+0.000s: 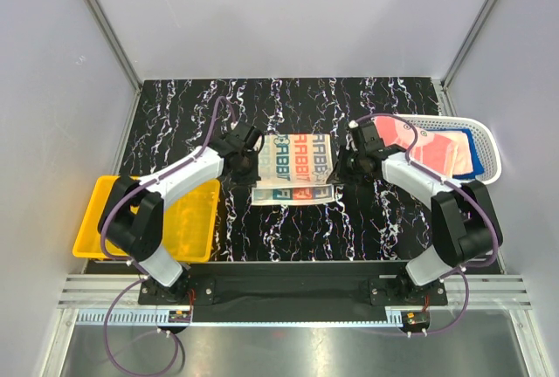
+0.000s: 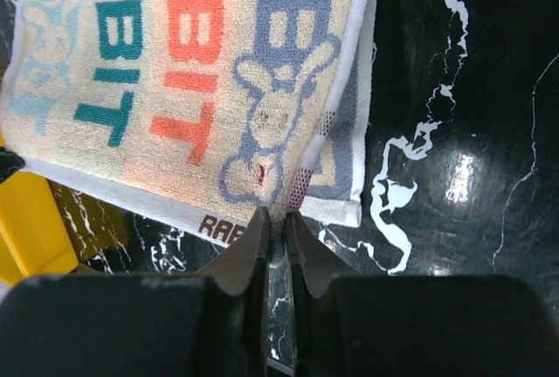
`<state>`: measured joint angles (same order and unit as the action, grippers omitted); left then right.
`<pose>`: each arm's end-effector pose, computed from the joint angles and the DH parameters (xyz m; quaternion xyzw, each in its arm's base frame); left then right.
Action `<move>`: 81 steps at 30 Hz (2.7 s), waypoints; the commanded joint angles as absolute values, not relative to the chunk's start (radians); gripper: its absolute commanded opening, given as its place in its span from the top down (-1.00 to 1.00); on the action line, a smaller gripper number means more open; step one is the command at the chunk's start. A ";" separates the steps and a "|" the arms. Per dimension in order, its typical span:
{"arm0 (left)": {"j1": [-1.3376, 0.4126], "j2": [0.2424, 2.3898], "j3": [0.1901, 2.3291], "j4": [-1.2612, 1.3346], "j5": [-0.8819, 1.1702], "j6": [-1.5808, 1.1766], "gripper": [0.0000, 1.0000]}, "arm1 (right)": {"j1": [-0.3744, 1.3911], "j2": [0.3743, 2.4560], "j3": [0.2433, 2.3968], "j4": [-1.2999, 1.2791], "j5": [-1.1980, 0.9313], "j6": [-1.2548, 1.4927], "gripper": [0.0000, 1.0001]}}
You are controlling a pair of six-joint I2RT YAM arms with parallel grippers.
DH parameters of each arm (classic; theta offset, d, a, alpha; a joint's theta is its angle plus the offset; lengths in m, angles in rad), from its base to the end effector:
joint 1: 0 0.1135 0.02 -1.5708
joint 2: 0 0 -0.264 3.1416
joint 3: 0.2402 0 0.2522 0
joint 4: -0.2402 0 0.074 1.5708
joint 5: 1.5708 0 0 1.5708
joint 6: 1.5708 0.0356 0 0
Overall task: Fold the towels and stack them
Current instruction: Fold the towel
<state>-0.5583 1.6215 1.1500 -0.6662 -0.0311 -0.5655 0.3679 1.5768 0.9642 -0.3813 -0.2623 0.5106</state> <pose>0.2761 -0.1712 0.2199 -0.0068 0.9765 -0.1016 0.1899 0.2912 0.1221 0.1949 0.0307 0.9507 0.2334 0.2019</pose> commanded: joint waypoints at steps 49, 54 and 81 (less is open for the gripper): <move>-0.397 2.181 1.817 -0.653 -0.067 -0.368 0.06 | 0.325 2.126 1.621 -0.500 0.127 0.342 -0.19; -0.374 2.235 1.824 -0.672 -0.123 -0.387 0.07 | 0.321 2.167 1.654 -0.502 0.160 0.330 -0.19; -0.354 2.214 1.764 -0.586 -0.109 -0.437 0.00 | 0.321 2.187 1.701 -0.408 0.055 0.353 -0.15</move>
<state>-0.3634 2.2433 1.7737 -0.6254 -0.0902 -0.4183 0.3260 2.1788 1.6390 -0.4171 0.0673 0.3481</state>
